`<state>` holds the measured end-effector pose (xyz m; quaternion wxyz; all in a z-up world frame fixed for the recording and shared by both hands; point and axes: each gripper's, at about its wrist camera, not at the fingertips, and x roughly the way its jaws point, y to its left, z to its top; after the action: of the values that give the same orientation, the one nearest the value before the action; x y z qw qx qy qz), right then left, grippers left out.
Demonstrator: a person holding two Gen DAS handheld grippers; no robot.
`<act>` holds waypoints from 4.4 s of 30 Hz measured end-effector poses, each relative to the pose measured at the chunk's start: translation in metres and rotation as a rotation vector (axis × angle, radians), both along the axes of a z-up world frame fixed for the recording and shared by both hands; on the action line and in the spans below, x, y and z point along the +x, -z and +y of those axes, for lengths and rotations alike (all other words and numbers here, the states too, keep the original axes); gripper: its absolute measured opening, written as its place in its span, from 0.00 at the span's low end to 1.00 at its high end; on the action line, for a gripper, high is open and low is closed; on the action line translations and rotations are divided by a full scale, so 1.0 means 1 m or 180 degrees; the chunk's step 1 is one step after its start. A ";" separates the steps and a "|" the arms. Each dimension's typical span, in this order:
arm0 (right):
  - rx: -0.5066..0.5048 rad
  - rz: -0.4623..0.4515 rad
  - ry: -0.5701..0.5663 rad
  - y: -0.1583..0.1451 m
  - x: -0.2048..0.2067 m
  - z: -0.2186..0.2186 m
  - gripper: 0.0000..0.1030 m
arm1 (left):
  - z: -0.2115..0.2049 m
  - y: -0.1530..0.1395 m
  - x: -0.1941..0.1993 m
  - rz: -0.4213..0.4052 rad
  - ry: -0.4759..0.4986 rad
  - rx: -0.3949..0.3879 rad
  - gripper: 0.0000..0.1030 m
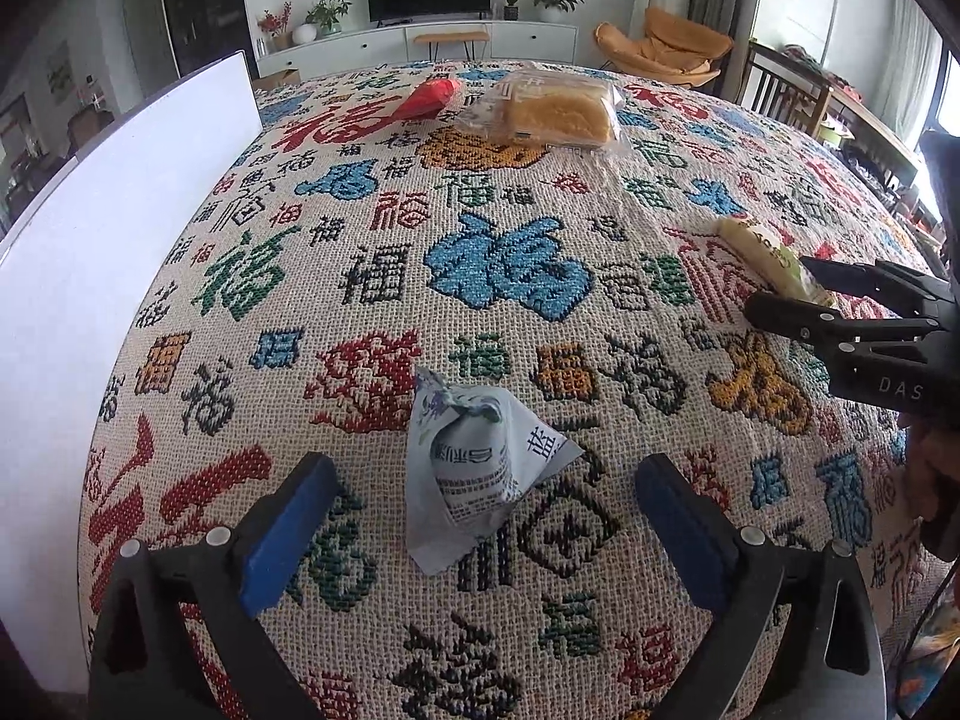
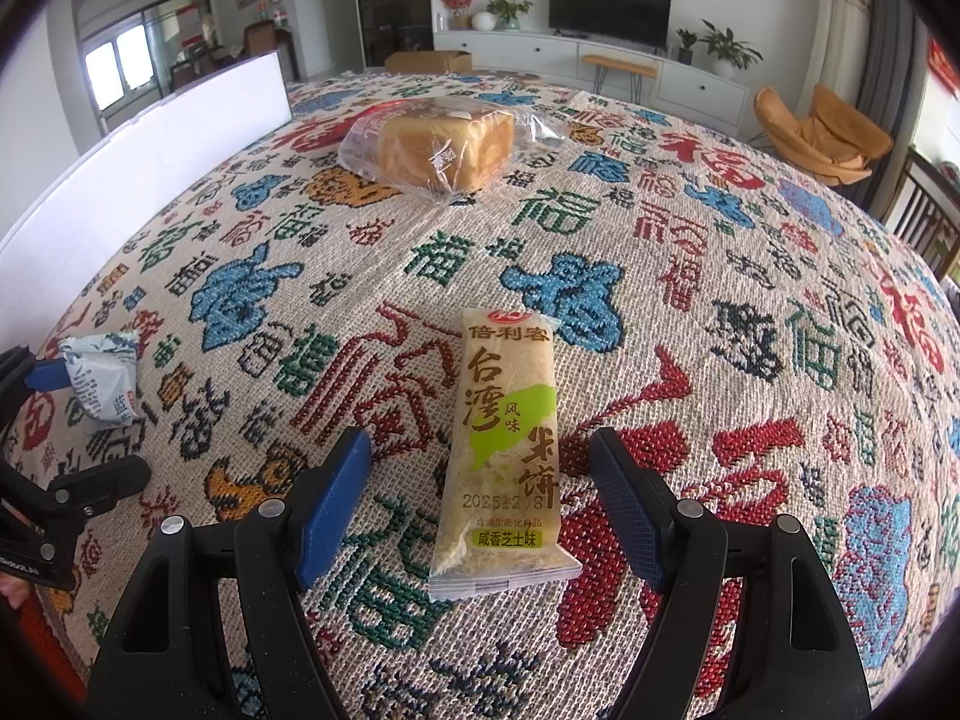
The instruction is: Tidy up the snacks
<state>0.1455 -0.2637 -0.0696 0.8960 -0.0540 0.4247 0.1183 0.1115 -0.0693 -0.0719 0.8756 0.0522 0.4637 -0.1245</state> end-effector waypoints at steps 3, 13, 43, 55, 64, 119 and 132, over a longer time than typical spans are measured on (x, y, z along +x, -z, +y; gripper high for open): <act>-0.0002 -0.0001 0.0001 0.000 0.000 0.000 0.76 | 0.000 0.000 0.000 -0.0002 0.0000 -0.0001 0.96; 0.0024 0.0032 -0.0009 -0.001 0.001 -0.001 0.76 | 0.020 -0.014 0.013 0.0067 0.0028 -0.0198 0.44; 0.1342 0.0159 -0.1343 -0.174 0.033 0.248 0.31 | 0.300 -0.156 -0.011 -0.0555 -0.1646 -0.0804 0.43; 0.1072 0.0165 -0.1552 -0.128 0.024 0.286 0.65 | 0.314 -0.115 -0.045 -0.0540 -0.2109 -0.0662 0.87; -0.0137 0.0047 -0.0308 -0.021 -0.002 0.092 0.65 | 0.126 -0.106 -0.047 -0.0375 -0.0622 -0.0980 0.98; -0.0042 -0.0003 0.0371 0.001 -0.018 0.031 0.79 | 0.048 0.004 0.002 -0.0121 -0.0727 0.0020 1.00; -0.0042 -0.0004 0.0372 0.000 -0.017 0.031 0.79 | 0.048 0.004 0.003 -0.0124 -0.0725 0.0017 1.00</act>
<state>0.1281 -0.2327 -0.0698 0.9013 -0.0350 0.4273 0.0630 0.1141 -0.0210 -0.0760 0.8928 0.0040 0.4499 -0.0220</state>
